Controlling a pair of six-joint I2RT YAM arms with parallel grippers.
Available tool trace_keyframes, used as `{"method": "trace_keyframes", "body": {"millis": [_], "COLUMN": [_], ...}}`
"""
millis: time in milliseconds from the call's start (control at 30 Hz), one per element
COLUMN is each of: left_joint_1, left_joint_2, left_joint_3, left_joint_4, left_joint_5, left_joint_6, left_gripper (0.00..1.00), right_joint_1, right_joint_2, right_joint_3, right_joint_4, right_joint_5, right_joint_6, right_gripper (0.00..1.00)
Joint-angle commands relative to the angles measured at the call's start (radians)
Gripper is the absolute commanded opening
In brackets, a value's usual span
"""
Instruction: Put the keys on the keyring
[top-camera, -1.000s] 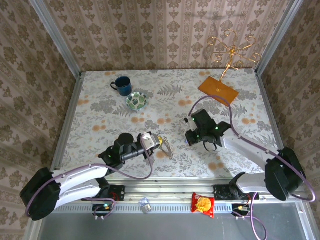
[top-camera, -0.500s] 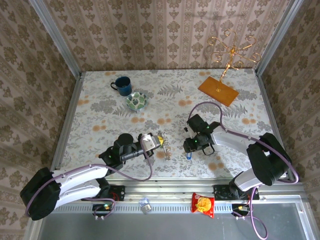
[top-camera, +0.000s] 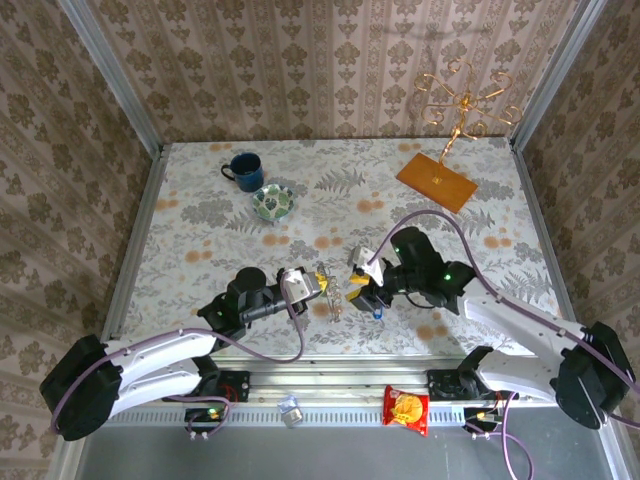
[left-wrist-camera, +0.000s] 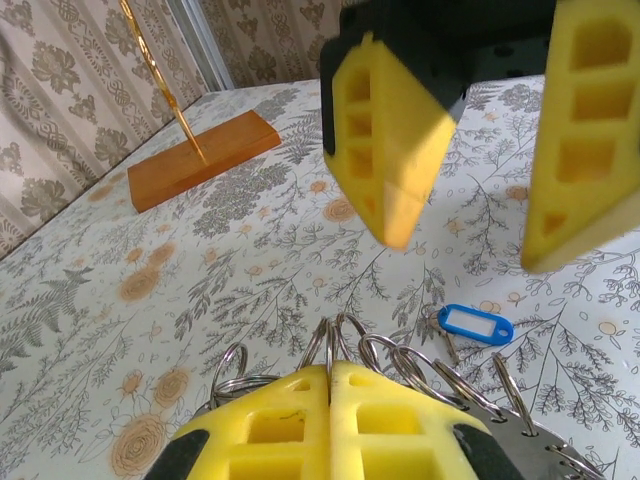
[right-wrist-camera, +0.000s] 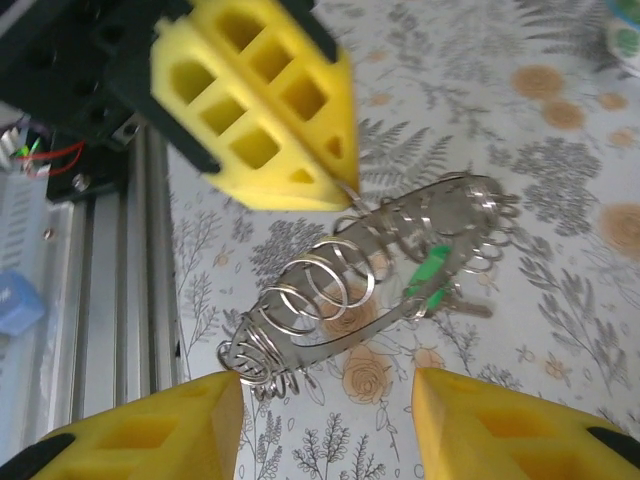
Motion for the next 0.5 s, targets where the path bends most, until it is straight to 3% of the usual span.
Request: {"method": "trace_keyframes", "body": {"millis": [0, 133, 467], "left_joint_1": [-0.006, -0.006, -0.006], "left_joint_2": [-0.006, -0.007, -0.012], "left_joint_3": [-0.007, -0.013, -0.015], "left_joint_4": [0.075, 0.081, 0.076], "left_joint_5": [0.031, 0.036, 0.039], "left_joint_6": [0.013, 0.009, 0.01], "left_gripper": [0.0, 0.0, 0.0], "right_joint_1": [-0.001, -0.003, -0.003], "right_joint_2": [0.066, 0.115, 0.137], "right_joint_3": [0.057, 0.085, 0.09], "right_joint_4": [-0.041, -0.024, 0.006], "right_joint_5": [-0.112, -0.146, -0.07], "right_joint_6": [-0.144, -0.139, -0.145], "right_gripper": [0.48, 0.48, 0.52]}}
